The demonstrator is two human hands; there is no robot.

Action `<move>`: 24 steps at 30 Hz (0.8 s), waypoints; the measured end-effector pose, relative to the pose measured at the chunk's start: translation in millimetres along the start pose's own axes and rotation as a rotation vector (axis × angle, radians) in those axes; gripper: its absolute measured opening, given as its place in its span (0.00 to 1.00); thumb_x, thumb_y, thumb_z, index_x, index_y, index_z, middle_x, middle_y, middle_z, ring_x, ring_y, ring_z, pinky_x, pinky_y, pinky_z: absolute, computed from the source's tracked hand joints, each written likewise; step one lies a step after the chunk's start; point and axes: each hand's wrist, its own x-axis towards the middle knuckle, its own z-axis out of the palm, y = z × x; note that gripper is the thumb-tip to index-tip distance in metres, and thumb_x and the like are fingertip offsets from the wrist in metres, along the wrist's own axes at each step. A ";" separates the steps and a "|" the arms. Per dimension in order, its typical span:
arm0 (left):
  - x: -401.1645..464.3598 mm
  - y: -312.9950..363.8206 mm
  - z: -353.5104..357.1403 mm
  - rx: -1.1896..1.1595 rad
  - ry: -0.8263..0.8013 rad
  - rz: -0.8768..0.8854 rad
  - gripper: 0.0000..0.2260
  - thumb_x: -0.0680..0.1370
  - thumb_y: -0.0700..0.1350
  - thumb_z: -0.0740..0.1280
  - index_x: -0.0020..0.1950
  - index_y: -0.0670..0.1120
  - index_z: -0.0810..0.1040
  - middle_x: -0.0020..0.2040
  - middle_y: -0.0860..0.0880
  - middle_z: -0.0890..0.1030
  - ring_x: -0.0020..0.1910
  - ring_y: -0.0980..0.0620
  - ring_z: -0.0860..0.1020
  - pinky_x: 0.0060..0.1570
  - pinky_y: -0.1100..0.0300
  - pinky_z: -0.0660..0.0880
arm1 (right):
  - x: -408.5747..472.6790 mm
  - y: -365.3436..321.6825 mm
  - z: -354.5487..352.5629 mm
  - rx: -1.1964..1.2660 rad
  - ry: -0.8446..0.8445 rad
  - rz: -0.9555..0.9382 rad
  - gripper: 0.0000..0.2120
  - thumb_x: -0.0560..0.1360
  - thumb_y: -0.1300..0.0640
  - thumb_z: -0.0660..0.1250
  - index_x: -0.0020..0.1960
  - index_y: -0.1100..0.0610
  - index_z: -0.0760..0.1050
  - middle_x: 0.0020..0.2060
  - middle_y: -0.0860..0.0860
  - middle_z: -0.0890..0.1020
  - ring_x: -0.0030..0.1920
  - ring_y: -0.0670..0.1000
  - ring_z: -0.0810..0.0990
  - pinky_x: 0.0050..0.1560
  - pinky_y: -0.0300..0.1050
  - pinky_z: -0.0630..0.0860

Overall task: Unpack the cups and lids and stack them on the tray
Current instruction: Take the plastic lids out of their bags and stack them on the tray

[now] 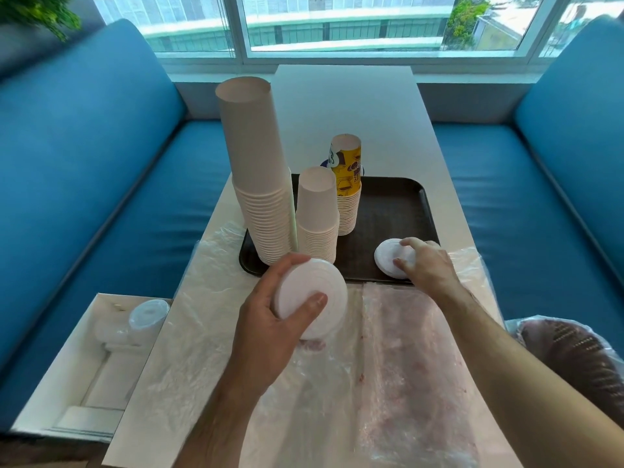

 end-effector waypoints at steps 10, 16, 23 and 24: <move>-5.1 0.5 2.9 0.012 -0.001 0.026 0.23 0.72 0.51 0.76 0.52 0.79 0.72 0.56 0.72 0.74 0.55 0.72 0.72 0.37 0.76 0.74 | 1.5 3.4 -5.0 0.265 0.058 0.176 0.15 0.74 0.61 0.75 0.59 0.49 0.83 0.52 0.55 0.85 0.52 0.57 0.82 0.59 0.56 0.80; -9.4 0.1 1.3 -0.020 0.015 0.045 0.22 0.73 0.48 0.76 0.53 0.74 0.74 0.58 0.67 0.74 0.53 0.73 0.72 0.35 0.74 0.75 | -4.6 1.2 -0.7 0.214 0.119 0.154 0.15 0.76 0.60 0.74 0.62 0.52 0.82 0.56 0.57 0.84 0.57 0.57 0.80 0.61 0.49 0.75; -13.1 4.6 4.9 -0.075 0.005 0.032 0.21 0.74 0.44 0.76 0.56 0.67 0.75 0.57 0.66 0.74 0.51 0.75 0.72 0.31 0.73 0.75 | -11.0 6.4 -0.9 0.230 0.128 0.118 0.13 0.77 0.60 0.72 0.61 0.53 0.83 0.53 0.57 0.85 0.53 0.55 0.79 0.60 0.45 0.72; -13.3 4.7 5.8 -0.076 -0.002 0.036 0.21 0.74 0.44 0.76 0.56 0.67 0.74 0.58 0.66 0.74 0.50 0.76 0.72 0.31 0.73 0.75 | -12.1 6.0 -2.3 0.225 0.122 0.108 0.13 0.78 0.60 0.71 0.62 0.53 0.82 0.53 0.57 0.85 0.53 0.55 0.79 0.60 0.45 0.72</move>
